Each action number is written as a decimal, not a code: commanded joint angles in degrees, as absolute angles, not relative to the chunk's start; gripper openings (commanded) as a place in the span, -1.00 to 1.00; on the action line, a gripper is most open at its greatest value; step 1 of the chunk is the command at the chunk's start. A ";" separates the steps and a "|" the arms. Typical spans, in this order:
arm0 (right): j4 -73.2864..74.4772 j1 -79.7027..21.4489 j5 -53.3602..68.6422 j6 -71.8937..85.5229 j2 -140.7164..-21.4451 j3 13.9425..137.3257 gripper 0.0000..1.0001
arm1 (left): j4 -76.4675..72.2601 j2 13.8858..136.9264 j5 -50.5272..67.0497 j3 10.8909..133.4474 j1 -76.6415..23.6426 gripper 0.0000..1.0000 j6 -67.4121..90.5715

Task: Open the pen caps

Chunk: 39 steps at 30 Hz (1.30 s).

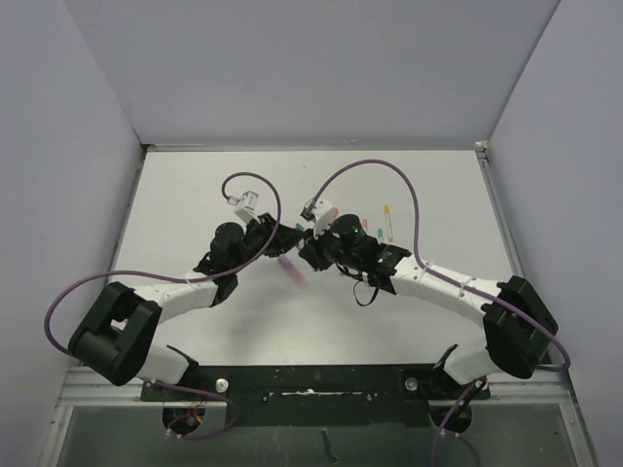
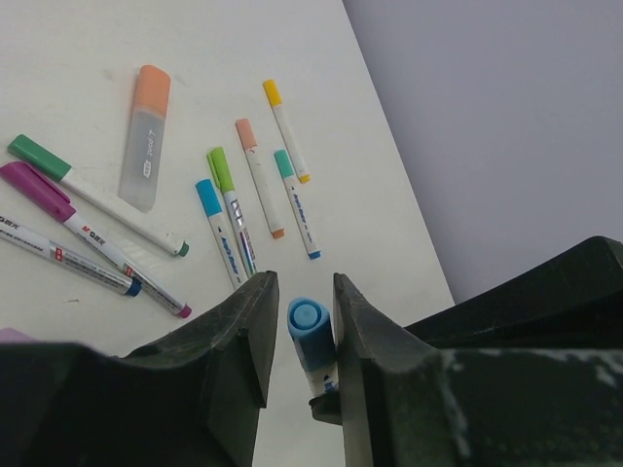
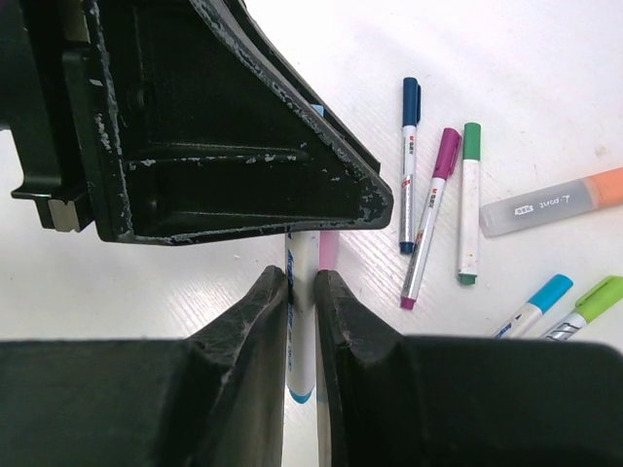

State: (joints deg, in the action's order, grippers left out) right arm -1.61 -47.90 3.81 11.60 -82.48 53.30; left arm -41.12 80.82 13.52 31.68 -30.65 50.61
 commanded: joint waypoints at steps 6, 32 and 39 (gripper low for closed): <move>-4.83 -48.47 3.29 12.12 -81.06 52.91 -1.00 | -44.21 80.20 12.34 30.77 -30.70 -0.12 51.02; -5.43 -48.77 3.85 12.13 -84.15 52.56 -1.00 | -43.98 78.25 11.93 30.23 -30.51 -0.31 51.87; -5.41 -48.75 3.95 12.06 -83.88 52.30 -1.00 | -44.30 78.58 11.98 30.07 -30.50 -0.55 52.03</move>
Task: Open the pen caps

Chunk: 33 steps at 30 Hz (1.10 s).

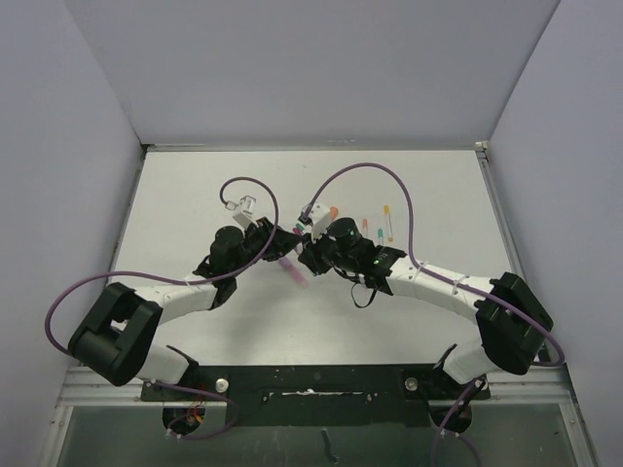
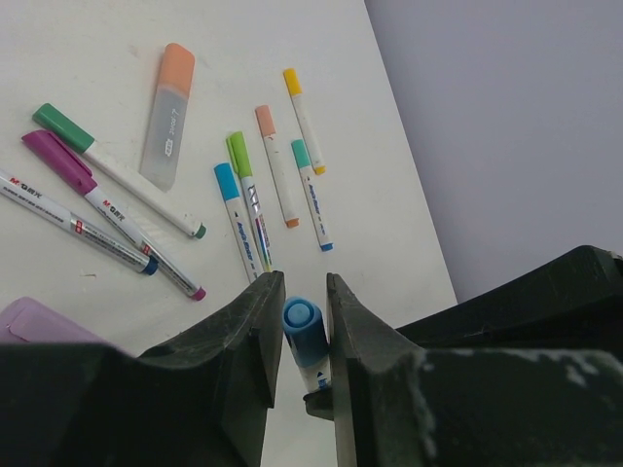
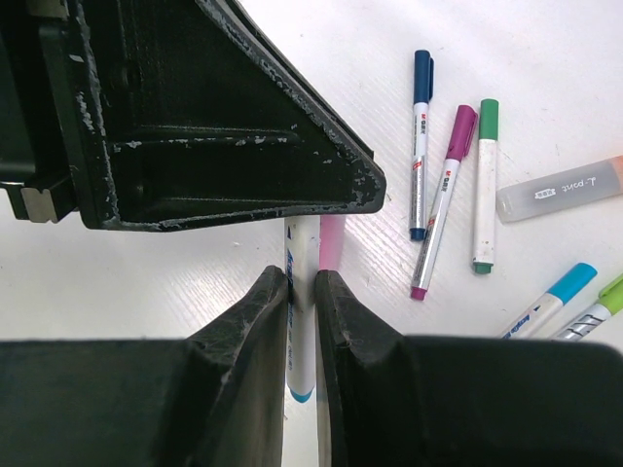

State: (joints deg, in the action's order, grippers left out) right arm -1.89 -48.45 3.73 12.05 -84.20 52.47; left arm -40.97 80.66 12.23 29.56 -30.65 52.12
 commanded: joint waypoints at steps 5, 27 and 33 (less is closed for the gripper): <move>-5.20 -48.79 4.20 12.04 -83.78 52.05 -1.00 | -43.97 77.78 11.65 29.68 -30.20 -0.51 52.11; -6.48 -48.77 3.60 12.48 -82.06 50.72 -1.00 | -44.93 78.57 13.66 29.82 -29.61 -0.49 52.62; -6.59 -48.78 3.52 12.37 -81.53 50.70 -1.00 | -45.73 80.16 14.37 30.31 -29.70 -0.63 52.82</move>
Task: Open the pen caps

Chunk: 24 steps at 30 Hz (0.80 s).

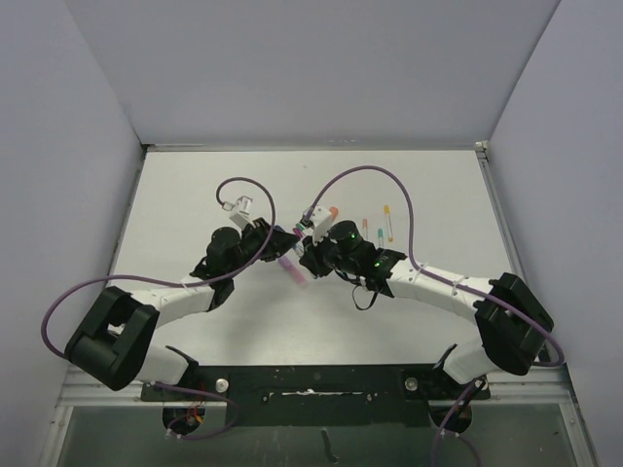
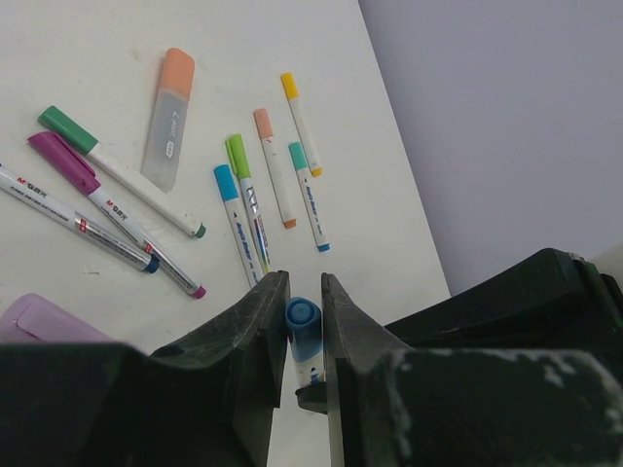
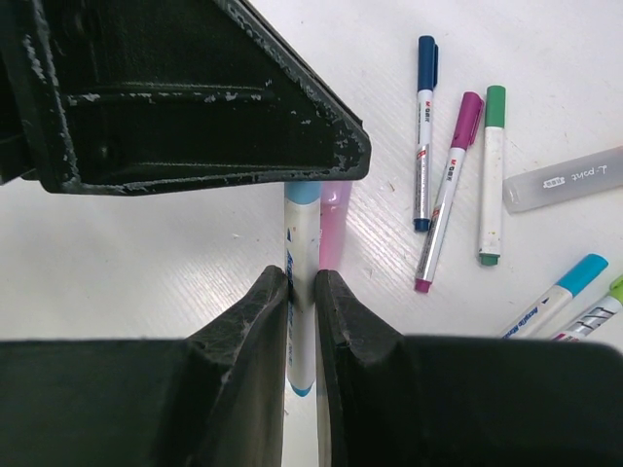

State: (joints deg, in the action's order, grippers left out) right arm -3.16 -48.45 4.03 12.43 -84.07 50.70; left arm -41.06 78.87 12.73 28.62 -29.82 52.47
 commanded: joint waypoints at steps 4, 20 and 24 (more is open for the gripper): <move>-6.59 -48.73 3.50 12.35 -81.14 50.80 -1.00 | -46.03 81.13 14.79 30.67 -29.71 -0.63 52.90; -6.34 -48.77 2.55 12.86 -82.29 51.37 0.15 | -45.38 80.95 15.87 31.94 -30.57 -1.00 53.35; -6.41 -48.78 2.48 12.83 -82.79 51.59 0.00 | -45.70 81.29 16.17 32.37 -30.83 -1.00 53.50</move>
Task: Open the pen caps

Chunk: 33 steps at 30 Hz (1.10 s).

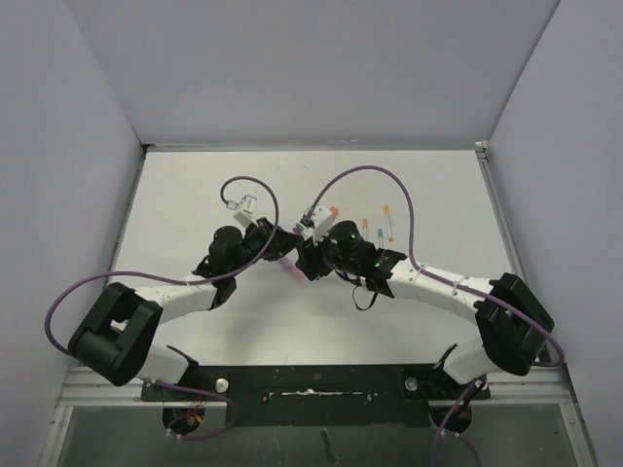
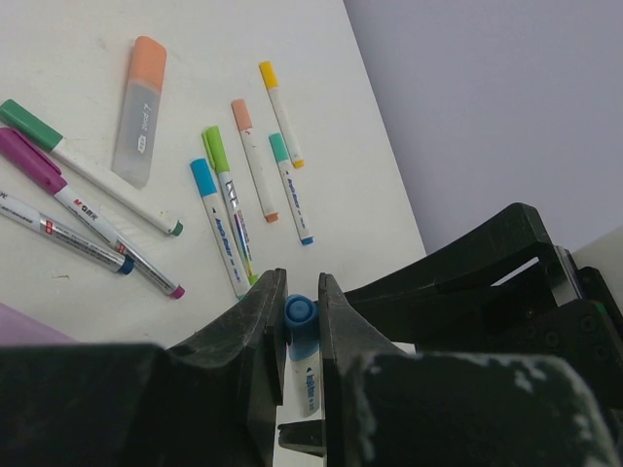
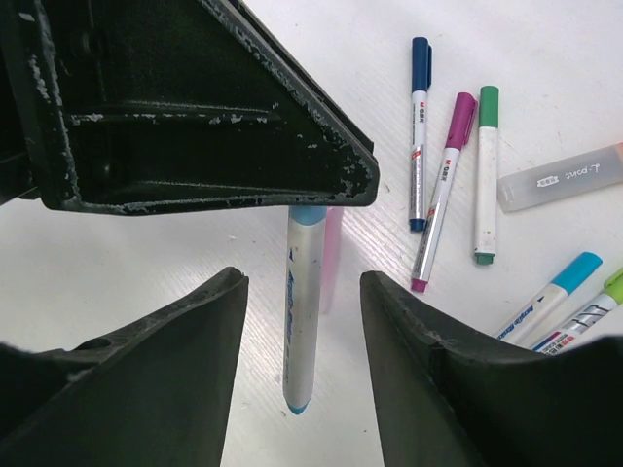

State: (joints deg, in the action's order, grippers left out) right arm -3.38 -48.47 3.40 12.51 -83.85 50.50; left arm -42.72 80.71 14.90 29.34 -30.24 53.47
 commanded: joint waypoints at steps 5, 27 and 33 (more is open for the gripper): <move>-6.32 -48.58 2.05 12.53 -83.18 52.10 -0.30 | -46.37 82.60 16.84 33.16 -31.24 -1.00 53.48; -2.31 -46.48 2.51 13.54 -77.52 42.87 -1.00 | -35.19 84.96 16.08 43.04 -14.18 -1.00 51.23; -0.46 -45.31 2.21 13.31 -75.77 42.14 -1.00 | -35.39 87.42 16.31 43.38 -12.26 -1.00 50.64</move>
